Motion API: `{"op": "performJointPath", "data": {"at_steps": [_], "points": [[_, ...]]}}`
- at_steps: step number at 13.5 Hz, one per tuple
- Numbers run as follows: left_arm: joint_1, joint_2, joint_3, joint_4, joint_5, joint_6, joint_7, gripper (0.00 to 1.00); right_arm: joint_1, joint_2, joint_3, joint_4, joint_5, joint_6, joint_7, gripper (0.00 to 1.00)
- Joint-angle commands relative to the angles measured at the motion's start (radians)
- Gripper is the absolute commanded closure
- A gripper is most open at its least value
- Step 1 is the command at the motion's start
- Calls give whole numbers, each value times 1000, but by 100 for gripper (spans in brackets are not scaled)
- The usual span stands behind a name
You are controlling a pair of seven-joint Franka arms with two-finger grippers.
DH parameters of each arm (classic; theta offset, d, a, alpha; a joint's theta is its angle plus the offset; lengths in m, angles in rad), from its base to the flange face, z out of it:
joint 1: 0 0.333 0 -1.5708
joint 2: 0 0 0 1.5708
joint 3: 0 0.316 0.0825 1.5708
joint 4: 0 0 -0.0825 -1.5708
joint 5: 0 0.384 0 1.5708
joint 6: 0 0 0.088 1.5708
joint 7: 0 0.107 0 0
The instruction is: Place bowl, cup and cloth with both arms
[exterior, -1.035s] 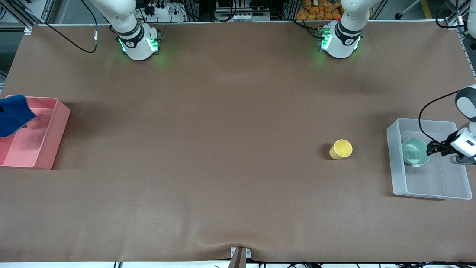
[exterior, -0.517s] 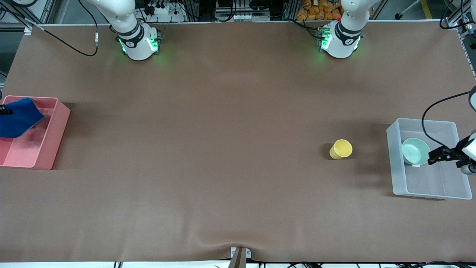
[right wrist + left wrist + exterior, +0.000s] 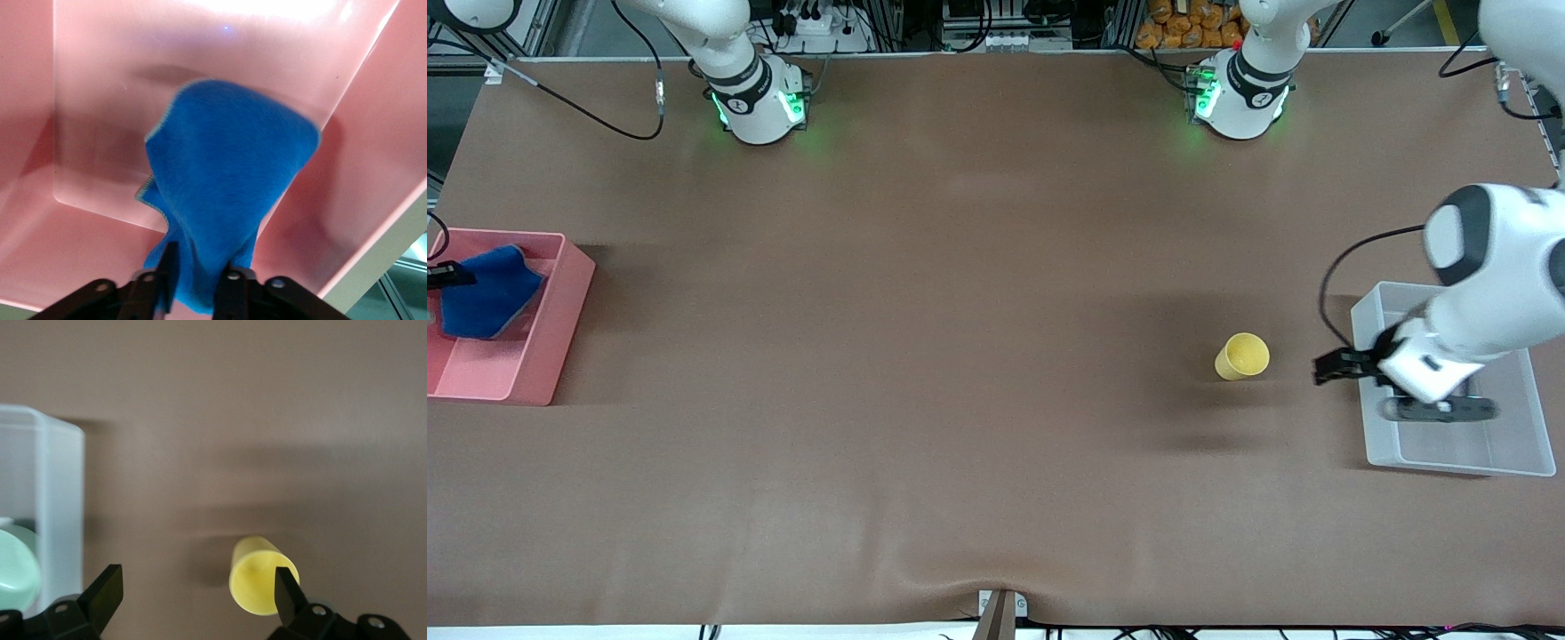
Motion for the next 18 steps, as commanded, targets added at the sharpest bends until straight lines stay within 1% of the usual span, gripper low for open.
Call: {"op": "performJointPath", "data": {"at_steps": [1,2,4,6,7,8,9,10,12,13,14,15,16,17,18], "points": [[-35,-10,1,-91,118,-3,-91,0,2,-38,24,17,-10,-5,-44,0],[-39,-8,1,-116,160,-1,-128,0,25,-75,24,17,-8,-8,-57,0],[-25,-1,-1,-147,166,3,-128,0,65,-136,26,17,-5,-62,-44,0],[-25,21,-1,-148,168,9,-139,0,109,-194,24,14,35,-97,-15,0],[-25,37,-1,-151,165,14,-139,0,134,-211,24,12,58,-132,60,0],[-25,53,-1,-150,160,29,-139,0,157,-227,24,10,59,-161,141,0],[-25,59,-1,-153,159,52,-140,0,184,-242,24,9,61,-189,190,0],[-26,71,-1,-157,159,59,-140,0,219,-265,24,6,78,-214,220,0],[-25,96,-1,-165,162,85,-142,0,285,-316,24,-2,108,-272,345,0],[-26,113,1,-165,166,109,-142,6,330,-337,24,-2,110,-301,399,0],[-28,119,1,-167,168,117,-145,17,373,-365,24,-3,121,-335,439,0],[-29,125,1,-167,169,117,-145,32,414,-392,24,-3,150,-372,491,0],[-34,127,1,-167,169,117,-145,53,451,-421,24,-3,174,-398,528,0],[-34,127,1,-167,171,117,-145,78,482,-447,24,-3,181,-413,554,0],[-37,127,1,-165,174,117,-143,96,511,-469,24,-3,184,-415,588,0]]}}
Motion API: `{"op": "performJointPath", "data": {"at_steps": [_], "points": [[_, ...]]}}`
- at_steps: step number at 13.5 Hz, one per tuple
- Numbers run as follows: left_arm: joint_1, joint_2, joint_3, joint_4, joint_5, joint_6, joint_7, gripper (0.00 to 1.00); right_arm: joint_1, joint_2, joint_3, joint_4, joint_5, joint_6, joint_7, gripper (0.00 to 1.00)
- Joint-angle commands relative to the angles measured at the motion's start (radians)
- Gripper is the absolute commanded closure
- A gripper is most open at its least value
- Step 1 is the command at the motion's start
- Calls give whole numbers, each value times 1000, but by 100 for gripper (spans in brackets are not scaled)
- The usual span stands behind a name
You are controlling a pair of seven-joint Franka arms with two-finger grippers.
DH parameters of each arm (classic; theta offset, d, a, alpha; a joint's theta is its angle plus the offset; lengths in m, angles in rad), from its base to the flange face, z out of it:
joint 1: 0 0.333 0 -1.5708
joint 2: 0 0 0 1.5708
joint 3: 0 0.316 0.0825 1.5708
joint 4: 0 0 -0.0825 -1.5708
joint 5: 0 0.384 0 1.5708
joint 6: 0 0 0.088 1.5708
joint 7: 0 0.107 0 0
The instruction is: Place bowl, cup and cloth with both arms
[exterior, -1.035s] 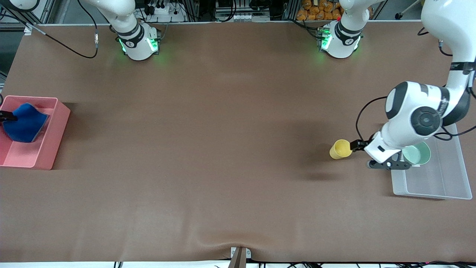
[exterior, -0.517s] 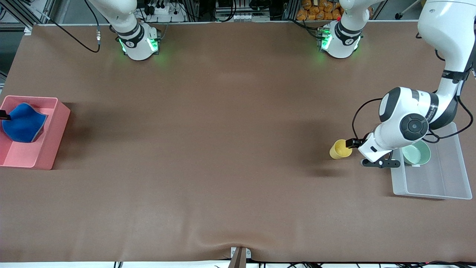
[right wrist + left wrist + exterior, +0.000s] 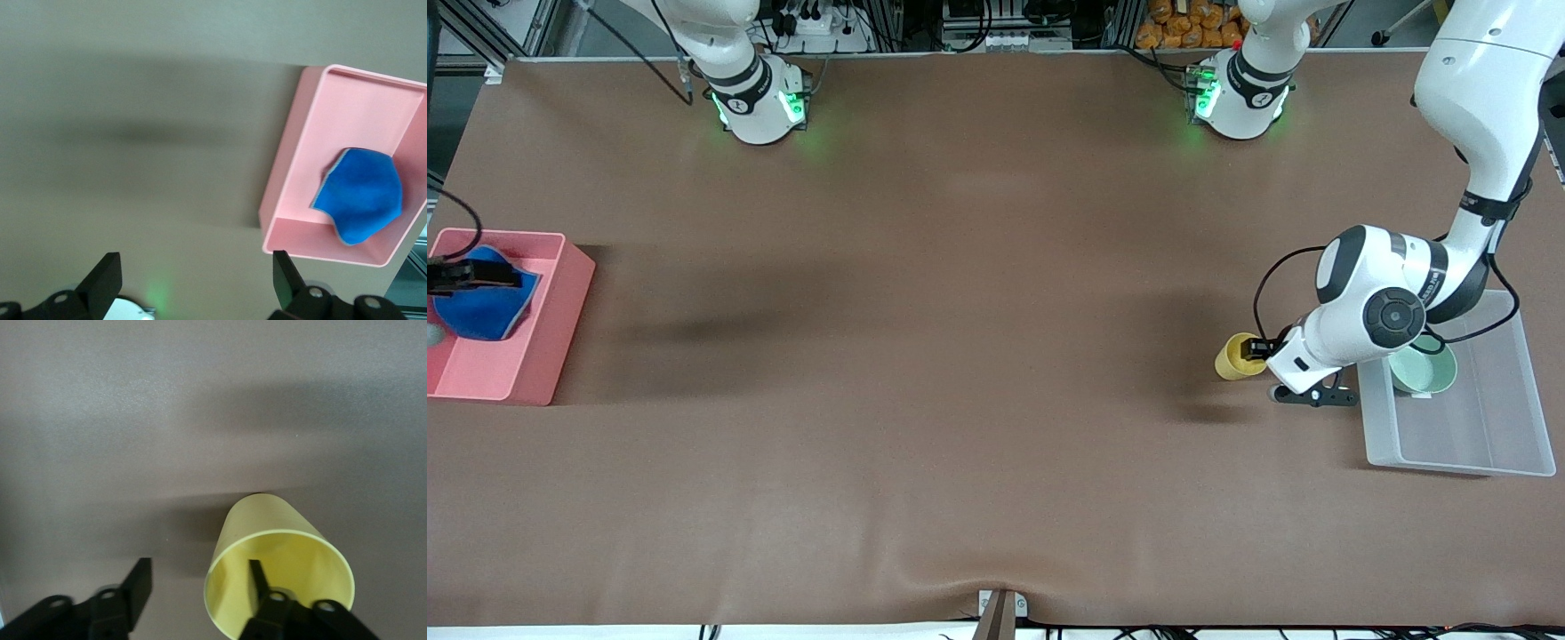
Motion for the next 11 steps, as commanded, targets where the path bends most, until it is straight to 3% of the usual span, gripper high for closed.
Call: {"op": "performJointPath", "data": {"at_steps": [1,3,6,8,11], "points": [[-3,-10,-5,-8,31,11,-32,100,70,-102,-11,-41,23,-6,99,0],[-3,-16,-7,4,31,7,-74,100,126,-146,-9,-43,29,-29,180,0],[-3,-36,-10,77,16,-33,-104,100,124,-206,-9,-43,173,-66,295,0],[10,-44,-25,138,-3,-114,-101,100,131,-246,-11,-43,181,-68,321,0],[28,-47,-19,316,-49,-270,-55,100,138,-269,-12,-40,190,-112,420,0]]}}
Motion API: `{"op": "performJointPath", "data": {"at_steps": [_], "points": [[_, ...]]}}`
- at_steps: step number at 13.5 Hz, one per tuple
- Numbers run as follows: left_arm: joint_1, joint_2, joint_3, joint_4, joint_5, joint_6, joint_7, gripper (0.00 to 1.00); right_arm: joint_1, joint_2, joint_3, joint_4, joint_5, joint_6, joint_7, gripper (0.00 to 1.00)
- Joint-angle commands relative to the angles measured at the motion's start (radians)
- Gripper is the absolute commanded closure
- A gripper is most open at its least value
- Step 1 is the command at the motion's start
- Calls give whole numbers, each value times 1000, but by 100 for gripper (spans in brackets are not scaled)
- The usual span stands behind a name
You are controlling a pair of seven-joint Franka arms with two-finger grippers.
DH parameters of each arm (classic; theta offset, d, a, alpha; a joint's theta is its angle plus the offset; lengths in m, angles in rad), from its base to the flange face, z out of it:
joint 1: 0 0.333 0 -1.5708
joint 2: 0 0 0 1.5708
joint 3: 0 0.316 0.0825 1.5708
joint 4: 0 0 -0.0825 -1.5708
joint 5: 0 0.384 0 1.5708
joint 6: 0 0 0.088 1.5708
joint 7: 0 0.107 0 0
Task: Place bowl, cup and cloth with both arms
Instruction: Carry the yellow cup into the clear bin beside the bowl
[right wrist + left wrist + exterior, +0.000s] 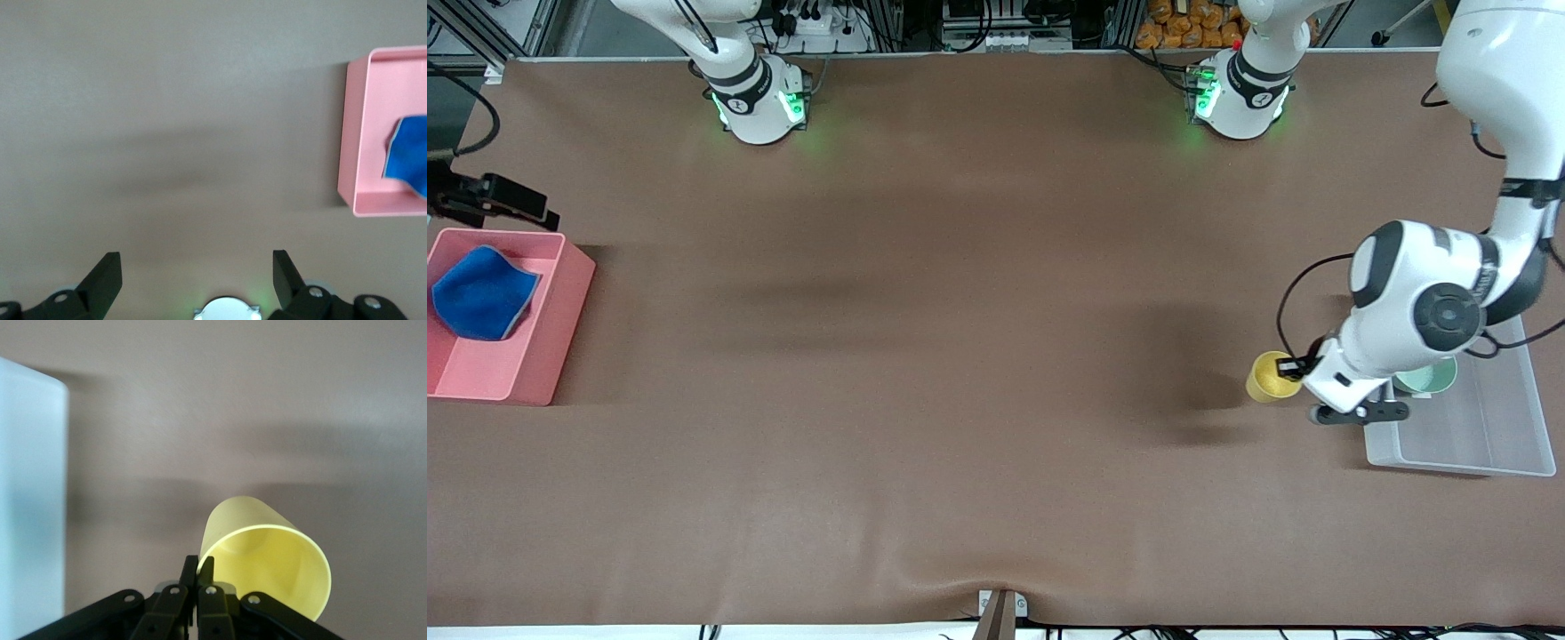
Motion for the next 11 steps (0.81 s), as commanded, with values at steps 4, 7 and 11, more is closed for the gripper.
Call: {"op": "performJointPath", "data": {"at_steps": [4,7,11], "points": [[161,14,-5,230,-64,-176,235,100,7,-53,-6,-30,8,-6,-79,0],[180,74,67,325,-53,-175,345,100,7,-62,-9,-32,8,-3,-85,0],[177,196,168,421,-53,-91,529,100,0,-68,-14,-37,7,-7,-107,0]]}}
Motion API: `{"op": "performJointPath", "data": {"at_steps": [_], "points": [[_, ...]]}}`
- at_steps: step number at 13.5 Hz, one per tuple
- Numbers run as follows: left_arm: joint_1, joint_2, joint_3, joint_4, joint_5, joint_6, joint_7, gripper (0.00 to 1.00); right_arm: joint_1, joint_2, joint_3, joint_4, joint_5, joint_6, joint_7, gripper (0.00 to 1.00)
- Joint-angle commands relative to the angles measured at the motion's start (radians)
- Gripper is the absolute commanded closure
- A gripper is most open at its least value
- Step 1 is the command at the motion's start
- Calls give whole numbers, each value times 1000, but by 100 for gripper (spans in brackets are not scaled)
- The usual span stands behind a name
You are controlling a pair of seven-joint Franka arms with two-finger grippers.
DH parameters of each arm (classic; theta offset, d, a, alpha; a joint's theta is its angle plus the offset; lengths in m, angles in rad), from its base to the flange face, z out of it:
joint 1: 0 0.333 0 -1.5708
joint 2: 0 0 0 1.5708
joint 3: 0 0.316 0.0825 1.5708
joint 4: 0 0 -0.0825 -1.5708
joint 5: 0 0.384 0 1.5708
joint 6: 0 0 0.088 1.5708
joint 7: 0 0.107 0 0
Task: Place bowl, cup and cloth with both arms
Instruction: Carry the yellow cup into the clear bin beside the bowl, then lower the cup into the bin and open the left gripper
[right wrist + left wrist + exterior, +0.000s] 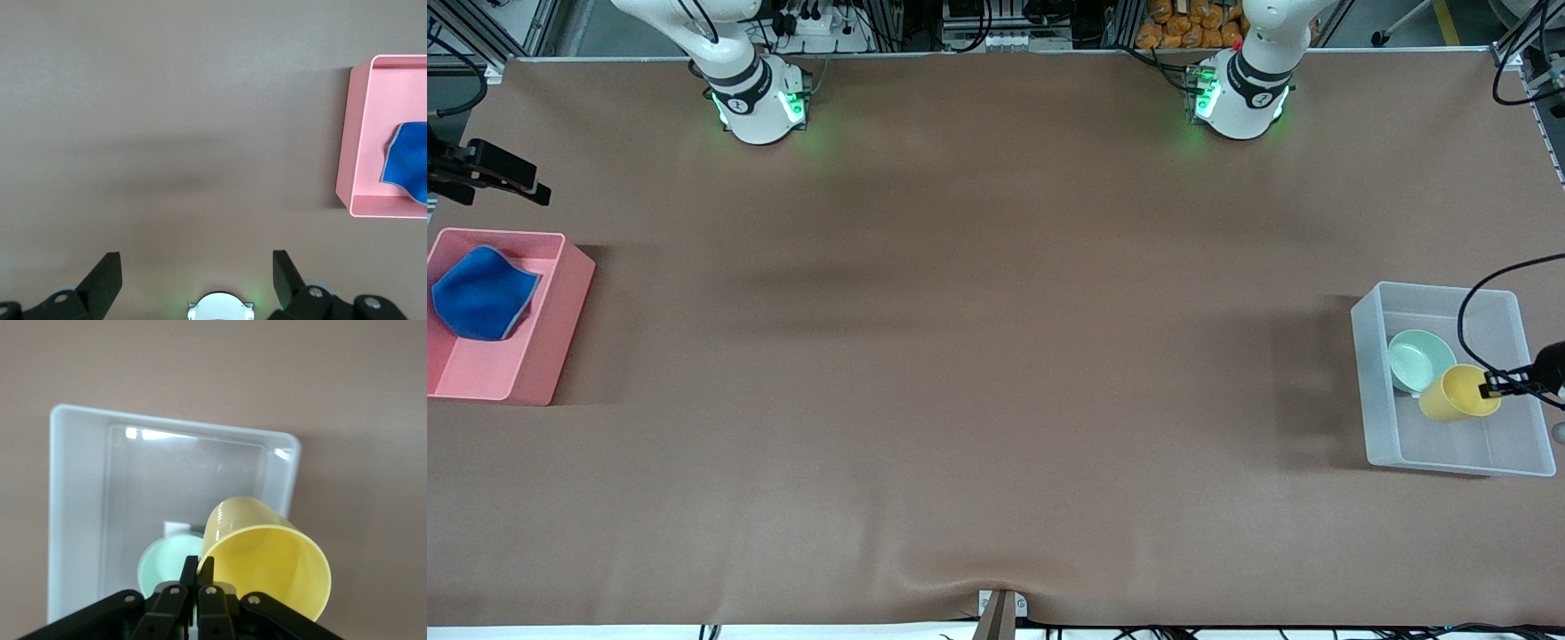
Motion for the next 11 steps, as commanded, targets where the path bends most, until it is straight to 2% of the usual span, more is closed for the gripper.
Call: {"op": "performJointPath", "data": {"at_steps": [1,11], "points": [[-17,80,49,73,-12,55,88,100,0,-34,-8,-29,3,0,-21,0],[-14,207,60,51,-10,176,142,100,1,-34,-7,-40,1,0,-21,0]]}}
